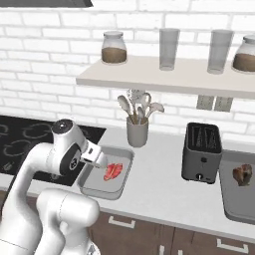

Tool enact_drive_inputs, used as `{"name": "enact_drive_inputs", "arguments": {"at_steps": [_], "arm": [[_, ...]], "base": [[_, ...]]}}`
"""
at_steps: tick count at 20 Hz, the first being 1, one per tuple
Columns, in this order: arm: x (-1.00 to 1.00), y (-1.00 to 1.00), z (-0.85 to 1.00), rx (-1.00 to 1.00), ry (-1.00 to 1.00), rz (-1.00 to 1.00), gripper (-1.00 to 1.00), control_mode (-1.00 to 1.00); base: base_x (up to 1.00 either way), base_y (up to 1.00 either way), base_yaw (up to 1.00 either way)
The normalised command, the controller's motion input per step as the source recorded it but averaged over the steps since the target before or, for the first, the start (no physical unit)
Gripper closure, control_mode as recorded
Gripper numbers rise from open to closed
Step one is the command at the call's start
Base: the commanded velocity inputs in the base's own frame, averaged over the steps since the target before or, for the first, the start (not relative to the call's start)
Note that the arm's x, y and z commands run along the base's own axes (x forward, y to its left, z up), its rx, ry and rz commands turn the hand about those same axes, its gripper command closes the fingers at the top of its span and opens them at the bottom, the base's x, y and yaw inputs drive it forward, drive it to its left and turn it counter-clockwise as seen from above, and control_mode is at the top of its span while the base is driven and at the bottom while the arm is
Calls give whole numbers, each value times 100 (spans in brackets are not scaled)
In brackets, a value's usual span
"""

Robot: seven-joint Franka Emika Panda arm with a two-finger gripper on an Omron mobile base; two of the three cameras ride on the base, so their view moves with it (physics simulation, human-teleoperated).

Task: Place one tomato and one steak in each tupperware on the nearby counter, to pack two identical lunches.

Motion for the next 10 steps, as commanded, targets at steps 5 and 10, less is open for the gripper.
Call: {"name": "enact_drive_inputs", "arguments": {"at_steps": [5, 10], "arm": [[-88, 13, 70, 1, -10, 34, -100, -100], [-95, -3, 41, -1, -18, 13, -100, -100]], "base": [[0, 0, 0], [0, 0, 0]]}}
